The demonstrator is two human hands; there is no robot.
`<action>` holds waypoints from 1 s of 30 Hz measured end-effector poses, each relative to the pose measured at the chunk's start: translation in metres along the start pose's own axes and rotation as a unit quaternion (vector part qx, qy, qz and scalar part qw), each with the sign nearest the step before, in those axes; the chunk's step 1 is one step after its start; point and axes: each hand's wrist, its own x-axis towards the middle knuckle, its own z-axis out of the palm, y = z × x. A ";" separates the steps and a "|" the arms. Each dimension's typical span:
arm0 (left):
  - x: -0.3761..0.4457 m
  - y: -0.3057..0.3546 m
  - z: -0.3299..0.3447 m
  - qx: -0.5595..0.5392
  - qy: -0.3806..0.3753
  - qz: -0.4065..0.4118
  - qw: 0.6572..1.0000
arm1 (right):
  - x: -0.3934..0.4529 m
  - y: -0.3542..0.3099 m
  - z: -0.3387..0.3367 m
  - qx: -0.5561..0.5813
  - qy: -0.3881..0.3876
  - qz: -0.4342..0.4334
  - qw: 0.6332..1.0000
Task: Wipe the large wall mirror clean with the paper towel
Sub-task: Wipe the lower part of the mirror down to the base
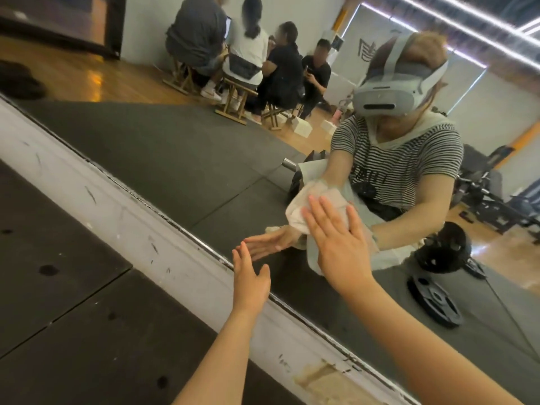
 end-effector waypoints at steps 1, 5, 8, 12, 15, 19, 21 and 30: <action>-0.001 -0.003 0.002 0.008 0.002 0.003 1.000 | 0.002 0.001 -0.001 -0.002 -0.002 -0.003 1.000; 0.002 -0.008 0.007 0.061 0.022 0.025 0.998 | -0.002 -0.006 0.001 -0.008 -0.015 0.007 1.000; 0.006 -0.008 0.005 0.110 0.040 0.039 0.992 | -0.005 -0.019 0.007 -0.002 -0.016 0.033 0.999; 0.019 -0.018 -0.016 0.250 0.039 0.063 0.965 | -0.011 -0.037 0.023 0.026 -0.018 0.056 0.998; 0.025 -0.034 -0.034 0.335 0.004 0.080 0.939 | -0.026 -0.062 0.040 0.055 -0.065 0.032 0.996; 0.028 -0.049 -0.045 0.359 0.012 0.019 0.933 | -0.049 -0.097 0.064 0.082 -0.127 0.006 0.989; 0.029 -0.058 -0.051 0.407 -0.004 0.018 0.913 | -0.058 -0.115 0.074 0.102 -0.153 0.001 0.983; 0.035 -0.067 -0.043 0.424 -0.011 0.016 0.905 | -0.065 -0.089 0.082 0.062 -0.106 -0.086 0.989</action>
